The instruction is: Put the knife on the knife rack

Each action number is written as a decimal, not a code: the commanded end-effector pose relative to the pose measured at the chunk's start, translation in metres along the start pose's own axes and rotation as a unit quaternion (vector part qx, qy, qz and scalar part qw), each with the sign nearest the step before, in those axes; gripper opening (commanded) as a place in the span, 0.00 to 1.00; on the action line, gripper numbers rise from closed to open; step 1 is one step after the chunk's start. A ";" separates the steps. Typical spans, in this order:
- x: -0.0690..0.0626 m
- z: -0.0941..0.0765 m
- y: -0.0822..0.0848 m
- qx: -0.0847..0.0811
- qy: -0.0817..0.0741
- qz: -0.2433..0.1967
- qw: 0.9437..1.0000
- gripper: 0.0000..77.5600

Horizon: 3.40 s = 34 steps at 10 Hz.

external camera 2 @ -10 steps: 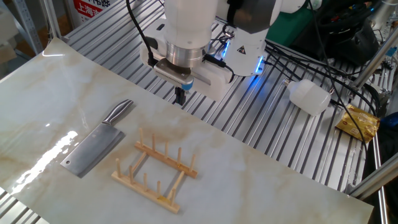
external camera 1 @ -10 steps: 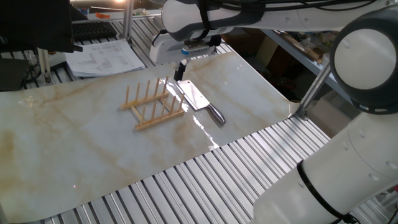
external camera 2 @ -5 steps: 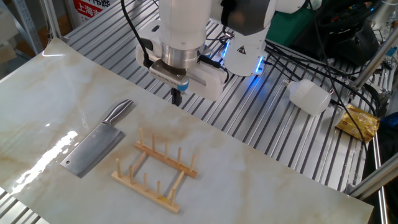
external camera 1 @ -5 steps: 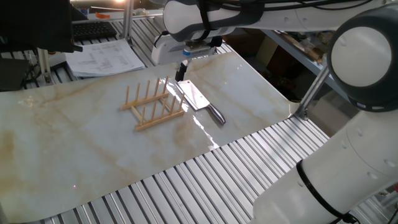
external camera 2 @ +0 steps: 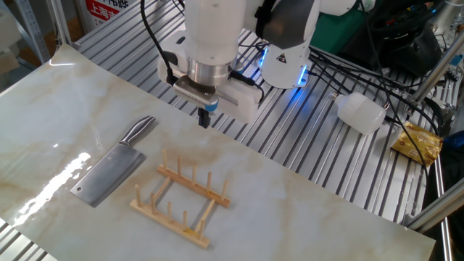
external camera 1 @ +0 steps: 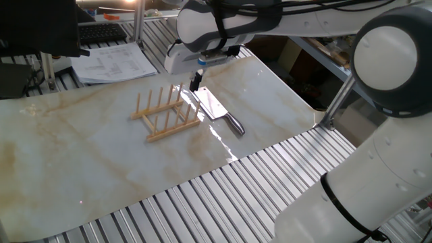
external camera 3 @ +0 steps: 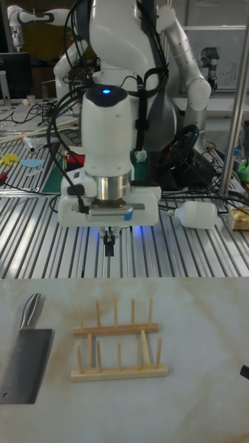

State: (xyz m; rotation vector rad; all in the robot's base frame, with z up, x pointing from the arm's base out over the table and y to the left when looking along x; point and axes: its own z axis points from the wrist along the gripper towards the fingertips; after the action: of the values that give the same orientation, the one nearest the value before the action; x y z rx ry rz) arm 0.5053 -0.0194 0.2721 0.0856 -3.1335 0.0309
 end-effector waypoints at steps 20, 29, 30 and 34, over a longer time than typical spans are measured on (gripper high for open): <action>-0.013 0.058 -0.081 -0.048 0.033 0.023 0.998 0.00; -0.019 0.077 -0.111 0.012 0.053 0.009 0.999 0.00; -0.019 0.077 -0.112 0.012 0.052 0.009 0.999 0.00; -0.013 0.107 -0.161 0.009 0.047 -0.032 0.998 0.00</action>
State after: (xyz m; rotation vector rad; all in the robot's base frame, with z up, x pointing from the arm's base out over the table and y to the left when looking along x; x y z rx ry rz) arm 0.5230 -0.1279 0.1945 0.0365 -3.0241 0.0768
